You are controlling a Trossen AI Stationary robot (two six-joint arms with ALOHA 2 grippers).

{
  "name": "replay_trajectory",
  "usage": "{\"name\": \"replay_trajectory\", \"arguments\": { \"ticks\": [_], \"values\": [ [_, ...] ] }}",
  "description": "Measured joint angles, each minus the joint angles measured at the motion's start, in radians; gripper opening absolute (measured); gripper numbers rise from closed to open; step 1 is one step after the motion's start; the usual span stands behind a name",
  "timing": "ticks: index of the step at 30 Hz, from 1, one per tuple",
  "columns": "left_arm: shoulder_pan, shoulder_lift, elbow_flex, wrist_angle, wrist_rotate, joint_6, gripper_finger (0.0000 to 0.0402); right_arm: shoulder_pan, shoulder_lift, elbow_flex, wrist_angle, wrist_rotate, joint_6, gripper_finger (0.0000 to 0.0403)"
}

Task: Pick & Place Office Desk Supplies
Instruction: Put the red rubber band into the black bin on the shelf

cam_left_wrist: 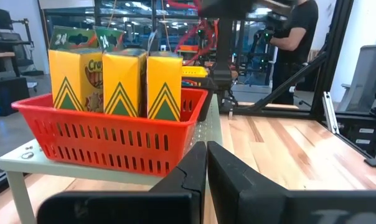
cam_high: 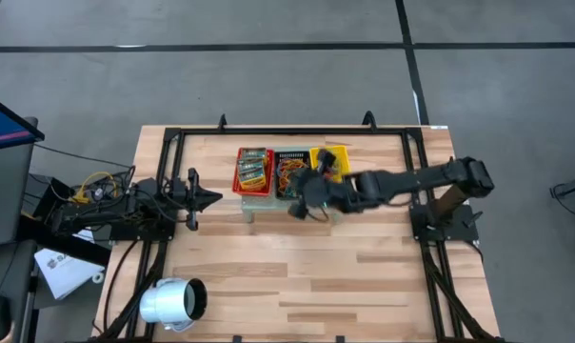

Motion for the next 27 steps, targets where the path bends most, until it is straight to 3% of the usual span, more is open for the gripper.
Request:
{"name": "replay_trajectory", "arguments": {
  "ticks": [7,18,27],
  "values": [
    [0.000,0.000,0.000,-0.012,-0.001,0.000,0.0008,-0.143,0.001,0.000,-0.001,-0.051,0.003,0.0000],
    [0.000,0.000,0.000,-0.016,-0.001,0.000,0.0008,-0.209,0.000,0.000,-0.027,-0.105,0.064,0.0003],
    [0.000,0.000,0.001,-0.018,-0.001,0.000,0.0008,-0.209,0.000,0.000,-0.027,-0.106,0.101,0.0072]
  ]
}}
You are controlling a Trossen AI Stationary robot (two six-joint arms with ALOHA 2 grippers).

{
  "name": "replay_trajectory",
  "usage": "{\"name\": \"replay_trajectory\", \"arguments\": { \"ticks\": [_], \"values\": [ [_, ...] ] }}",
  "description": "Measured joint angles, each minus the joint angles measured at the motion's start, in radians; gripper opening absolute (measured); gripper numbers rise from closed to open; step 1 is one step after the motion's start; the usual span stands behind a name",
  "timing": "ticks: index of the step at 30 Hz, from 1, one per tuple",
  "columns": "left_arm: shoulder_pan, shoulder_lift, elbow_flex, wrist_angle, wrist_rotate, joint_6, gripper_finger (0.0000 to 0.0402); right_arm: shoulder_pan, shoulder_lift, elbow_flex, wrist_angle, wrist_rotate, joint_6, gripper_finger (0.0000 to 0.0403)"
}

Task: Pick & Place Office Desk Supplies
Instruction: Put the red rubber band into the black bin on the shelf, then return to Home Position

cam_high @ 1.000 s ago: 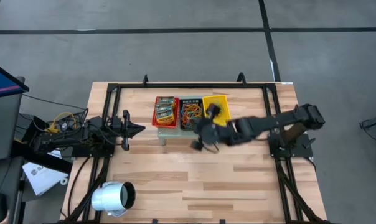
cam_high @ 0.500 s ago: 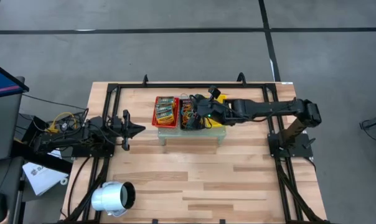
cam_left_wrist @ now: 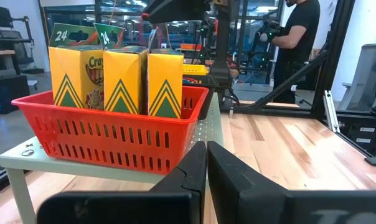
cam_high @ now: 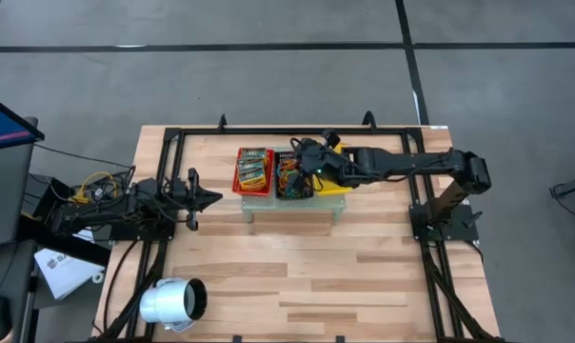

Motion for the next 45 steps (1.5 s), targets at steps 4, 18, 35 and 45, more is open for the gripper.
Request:
{"name": "replay_trajectory", "arguments": {
  "ticks": [4,18,35,45],
  "values": [
    [0.000,0.000,0.000,0.000,0.000,0.000,0.0008,0.009,0.000,0.000,0.000,0.000,0.000,0.0101],
    [0.000,0.000,0.000,-0.001,0.000,0.000,0.0008,0.036,0.000,0.000,-0.170,-0.122,0.188,0.0208],
    [0.000,0.000,0.000,-0.001,0.000,0.000,0.0008,-0.002,0.000,0.000,-0.283,-0.198,0.307,0.0230],
    [0.000,0.000,0.000,-0.001,0.001,0.000,0.0008,-0.022,-0.001,0.000,-0.279,-0.241,0.262,0.0255]
  ]
}}
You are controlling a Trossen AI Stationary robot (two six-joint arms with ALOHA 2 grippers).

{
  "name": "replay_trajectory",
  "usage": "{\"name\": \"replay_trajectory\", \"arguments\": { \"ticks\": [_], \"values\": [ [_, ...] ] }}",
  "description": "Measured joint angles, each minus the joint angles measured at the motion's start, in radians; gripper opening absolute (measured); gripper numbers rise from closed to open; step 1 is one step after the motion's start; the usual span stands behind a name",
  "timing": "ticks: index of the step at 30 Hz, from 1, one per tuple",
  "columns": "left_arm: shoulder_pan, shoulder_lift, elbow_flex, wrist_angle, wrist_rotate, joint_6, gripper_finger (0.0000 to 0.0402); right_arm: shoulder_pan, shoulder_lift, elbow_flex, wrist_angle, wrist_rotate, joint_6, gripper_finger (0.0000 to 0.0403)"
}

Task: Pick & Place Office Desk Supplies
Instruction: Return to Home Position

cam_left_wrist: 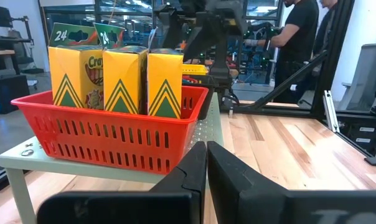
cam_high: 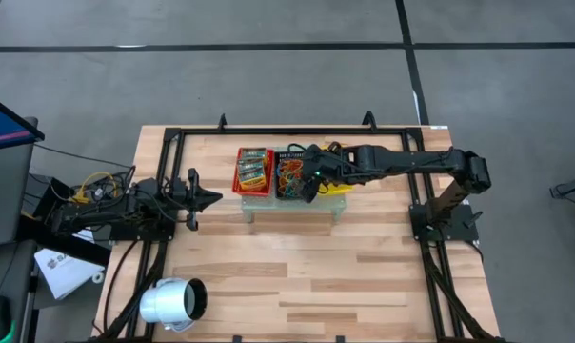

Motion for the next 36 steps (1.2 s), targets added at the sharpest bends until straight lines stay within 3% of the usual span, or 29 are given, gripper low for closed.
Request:
{"name": "replay_trajectory", "arguments": {
  "ticks": [3,6,10,13,17,20,24,26,28,32,34,36],
  "values": [
    [0.000,0.000,0.000,0.000,0.000,0.000,0.0008,0.034,-0.015,0.000,0.040,-0.030,-0.055,0.0257],
    [0.000,0.000,0.000,0.001,0.000,0.000,0.0008,0.096,-0.076,0.000,0.047,0.060,-0.168,0.0248],
    [0.000,0.000,0.000,0.003,0.000,0.000,0.0008,0.185,-0.240,-0.014,0.019,0.148,-0.251,0.0222],
    [0.000,0.000,0.000,0.005,0.001,0.000,0.0008,0.281,-0.414,-0.099,0.025,0.176,-0.249,0.0199],
    [0.000,0.000,0.000,0.005,0.001,0.000,0.0008,0.441,-0.676,-0.354,0.141,0.297,-0.161,0.0157],
    [0.000,0.000,-0.001,0.006,0.001,0.000,0.0008,0.540,-0.871,-0.605,0.366,0.385,-0.146,0.0111],
    [0.000,0.000,-0.001,0.006,0.001,0.000,0.0008,0.585,-1.068,-0.935,0.742,0.379,-0.221,0.0028],
    [0.000,0.000,-0.001,0.007,0.001,0.000,0.0008,0.583,-1.136,-1.076,0.927,0.373,-0.294,0.0009],
    [0.000,0.000,-0.001,0.007,0.001,0.000,0.0008,0.570,-1.194,-1.190,1.125,0.293,-0.366,0.0008],
    [0.000,0.000,-0.001,0.007,0.001,0.000,0.0008,0.517,-1.267,-1.328,1.475,-0.047,-0.469,0.0003],
    [0.000,0.000,-0.001,0.007,0.001,0.000,0.0008,0.490,-1.278,-1.349,1.555,-0.190,-0.487,0.0002],
    [0.000,0.000,-0.001,0.007,0.001,0.000,0.0008,0.460,-1.281,-1.350,1.541,-0.234,-0.491,0.0002]
  ]
}}
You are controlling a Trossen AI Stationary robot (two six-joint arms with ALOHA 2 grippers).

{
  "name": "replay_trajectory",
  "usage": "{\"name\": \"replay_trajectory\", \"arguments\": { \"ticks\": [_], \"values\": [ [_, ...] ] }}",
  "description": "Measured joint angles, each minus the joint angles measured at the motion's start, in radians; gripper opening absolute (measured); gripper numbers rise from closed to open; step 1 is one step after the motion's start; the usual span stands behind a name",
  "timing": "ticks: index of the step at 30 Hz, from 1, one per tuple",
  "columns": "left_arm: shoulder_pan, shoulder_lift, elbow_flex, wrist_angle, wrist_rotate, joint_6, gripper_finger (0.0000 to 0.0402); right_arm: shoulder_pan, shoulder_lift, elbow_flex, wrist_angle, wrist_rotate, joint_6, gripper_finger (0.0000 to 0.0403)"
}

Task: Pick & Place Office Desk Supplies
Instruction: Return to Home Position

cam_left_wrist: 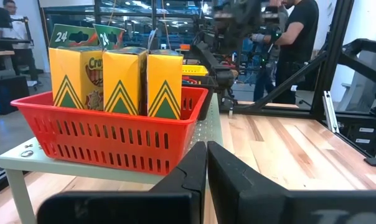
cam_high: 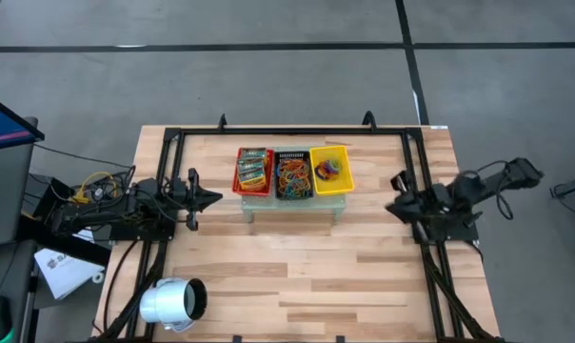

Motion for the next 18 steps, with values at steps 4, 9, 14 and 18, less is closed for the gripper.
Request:
{"name": "replay_trajectory", "arguments": {
  "ticks": [4,9,14,18],
  "values": [
    [0.000,0.000,0.000,0.000,0.000,0.000,0.0008,-0.096,-0.064,-0.004,-0.106,0.036,-0.016,0.0001],
    [0.000,0.000,0.000,0.000,0.000,0.000,0.0008,-0.196,-0.249,-0.001,-0.254,0.015,0.064,0.0001],
    [0.000,0.000,0.000,0.000,0.000,0.000,0.0008,-0.217,-0.373,-0.042,-0.438,0.010,0.143,0.0001],
    [0.000,0.000,0.000,0.000,0.000,0.000,0.0008,-0.217,-0.357,-0.117,-0.321,0.016,0.073,0.0000]
  ]
}}
